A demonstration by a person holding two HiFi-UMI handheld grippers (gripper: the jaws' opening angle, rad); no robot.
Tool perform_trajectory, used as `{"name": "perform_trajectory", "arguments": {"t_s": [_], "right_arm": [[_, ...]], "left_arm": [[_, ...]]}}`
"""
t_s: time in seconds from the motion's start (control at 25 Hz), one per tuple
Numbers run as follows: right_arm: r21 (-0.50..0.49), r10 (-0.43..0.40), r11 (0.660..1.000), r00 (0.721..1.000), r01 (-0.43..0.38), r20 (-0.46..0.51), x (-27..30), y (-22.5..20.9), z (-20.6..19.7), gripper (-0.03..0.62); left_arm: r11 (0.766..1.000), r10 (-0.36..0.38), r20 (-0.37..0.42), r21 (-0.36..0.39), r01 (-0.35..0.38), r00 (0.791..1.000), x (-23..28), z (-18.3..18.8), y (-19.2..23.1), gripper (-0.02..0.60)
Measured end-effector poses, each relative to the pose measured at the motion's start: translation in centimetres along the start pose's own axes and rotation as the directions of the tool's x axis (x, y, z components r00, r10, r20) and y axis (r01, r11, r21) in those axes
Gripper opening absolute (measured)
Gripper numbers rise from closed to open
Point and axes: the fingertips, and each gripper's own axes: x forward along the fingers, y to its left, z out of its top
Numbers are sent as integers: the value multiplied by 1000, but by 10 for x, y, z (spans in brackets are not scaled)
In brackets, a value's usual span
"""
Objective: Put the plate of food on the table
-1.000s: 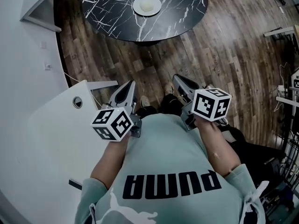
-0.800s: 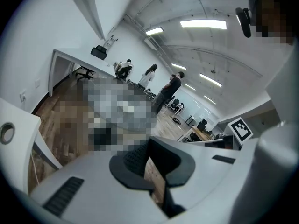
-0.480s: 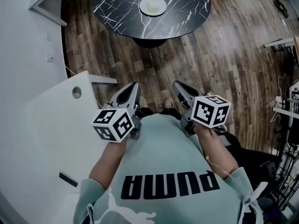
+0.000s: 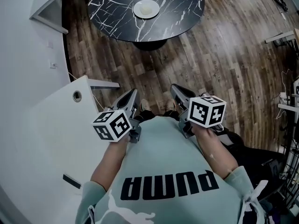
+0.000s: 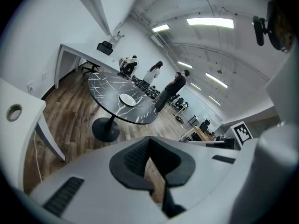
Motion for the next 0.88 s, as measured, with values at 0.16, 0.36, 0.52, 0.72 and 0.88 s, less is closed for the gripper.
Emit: {"name": "perform_trajectory", "arguments": {"t_s": [0.16, 0.36, 0.52, 0.72, 0.88], "right_arm": [[-1, -5, 1000, 1000, 5, 19, 0, 1, 0, 8], [-12, -1, 1000, 1000, 1, 30, 4, 10, 3, 8], [-18, -3, 1000, 999, 3, 38, 6, 15, 7, 8], [-22, -10, 1000, 999, 11, 51, 6, 19, 12, 8], [-19, -13, 1000, 999, 13, 50, 5, 22, 10, 8]], "left_arm": [[1000, 0, 13, 18, 0, 1000, -4, 3, 1, 7], [1000, -1, 20, 24, 1, 1000, -9, 8, 4, 8], [999, -7, 27, 31, 6, 1000, -11, 14, 6, 8], [1000, -14, 19, 28, 13, 1000, -10, 17, 9, 8], [999, -18, 12, 36, 18, 1000, -12, 18, 8, 8]]}}
